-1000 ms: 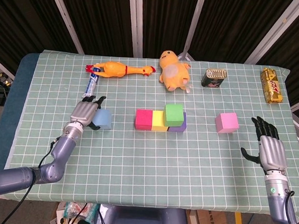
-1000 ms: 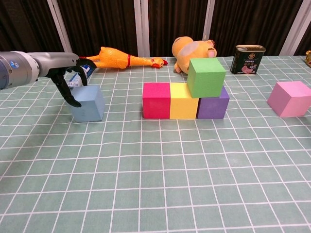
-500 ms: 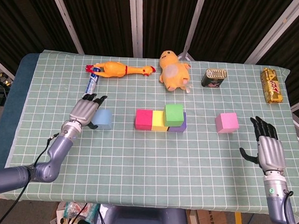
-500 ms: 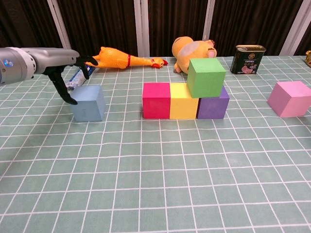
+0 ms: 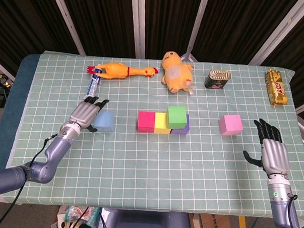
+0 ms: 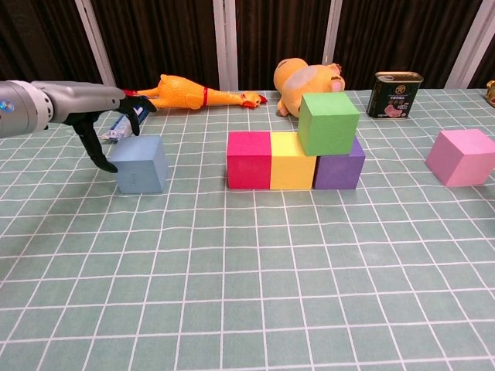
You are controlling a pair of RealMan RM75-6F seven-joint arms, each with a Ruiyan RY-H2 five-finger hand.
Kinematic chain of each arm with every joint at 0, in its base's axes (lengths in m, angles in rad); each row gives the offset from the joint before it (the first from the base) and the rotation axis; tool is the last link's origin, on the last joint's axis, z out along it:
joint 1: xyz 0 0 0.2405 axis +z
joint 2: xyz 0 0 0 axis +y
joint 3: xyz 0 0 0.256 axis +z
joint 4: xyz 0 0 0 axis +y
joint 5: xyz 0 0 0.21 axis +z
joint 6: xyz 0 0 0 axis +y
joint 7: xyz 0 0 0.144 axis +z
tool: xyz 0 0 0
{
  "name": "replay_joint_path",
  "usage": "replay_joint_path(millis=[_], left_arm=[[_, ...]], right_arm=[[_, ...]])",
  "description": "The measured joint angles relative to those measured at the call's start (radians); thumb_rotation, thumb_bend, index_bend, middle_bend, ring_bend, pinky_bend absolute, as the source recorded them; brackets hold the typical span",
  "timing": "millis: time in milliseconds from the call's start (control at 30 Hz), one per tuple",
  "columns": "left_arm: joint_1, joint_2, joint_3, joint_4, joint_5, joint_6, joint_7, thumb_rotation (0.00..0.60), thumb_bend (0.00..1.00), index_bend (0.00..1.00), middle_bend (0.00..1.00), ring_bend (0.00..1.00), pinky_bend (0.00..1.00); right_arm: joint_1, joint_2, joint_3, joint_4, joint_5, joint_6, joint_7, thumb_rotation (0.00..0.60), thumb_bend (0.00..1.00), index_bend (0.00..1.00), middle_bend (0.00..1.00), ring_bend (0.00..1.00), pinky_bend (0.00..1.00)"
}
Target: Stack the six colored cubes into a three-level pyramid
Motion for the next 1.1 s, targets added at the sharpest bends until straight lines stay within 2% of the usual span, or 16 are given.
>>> replay_joint_path(millis=[100,267,367,667,933,1100], left_arm=[[-0.001,-0.006,0.002,0.006,0.002,-0.002,-0.003,0.6,0.14,0.02,0.27,0.08,0.11],[-0.002,-0.019,0.0,0.013,0.001,-0.004,-0.012,0.6,0.33,0.06,0.33,0.08,0.11],[-0.001,-0.032,-0.003,0.019,0.0,0.004,-0.018,0.6,0.38,0.08,0.35,0.08,0.11],[0.015,-0.024,-0.011,0.001,0.015,0.039,-0.035,0.6,0.39,0.09,0.36,0.08,0.11],[0.016,0.072,-0.041,-0.137,0.044,0.075,-0.033,0.6,0.38,0.09,0.35,0.08,0.12],[-0.015,0.135,-0.082,-0.25,-0.004,0.086,0.015,0.6,0.38,0.09,0.35,0.08,0.11]], right_arm=[[0.0,0.0,0.0,0.0,0.0,-0.001,-0.001,0.6,0.31,0.0,0.0,0.0,0.0],[0.0,0.001,0.0,0.0,-0.001,-0.005,0.0,0.6,0.31,0.0,0.0,0.0,0.0],[-0.001,0.002,0.002,0.0,-0.001,-0.005,0.001,0.6,0.31,0.0,0.0,0.0,0.0],[-0.002,0.001,0.004,0.001,-0.003,-0.008,0.01,0.6,0.31,0.0,0.0,0.0,0.0],[-0.002,0.005,0.008,-0.003,-0.006,-0.011,0.017,0.6,0.31,0.0,0.0,0.0,0.0],[-0.002,0.012,0.008,-0.012,-0.006,-0.017,0.025,0.6,0.31,0.0,0.0,0.0,0.0]])
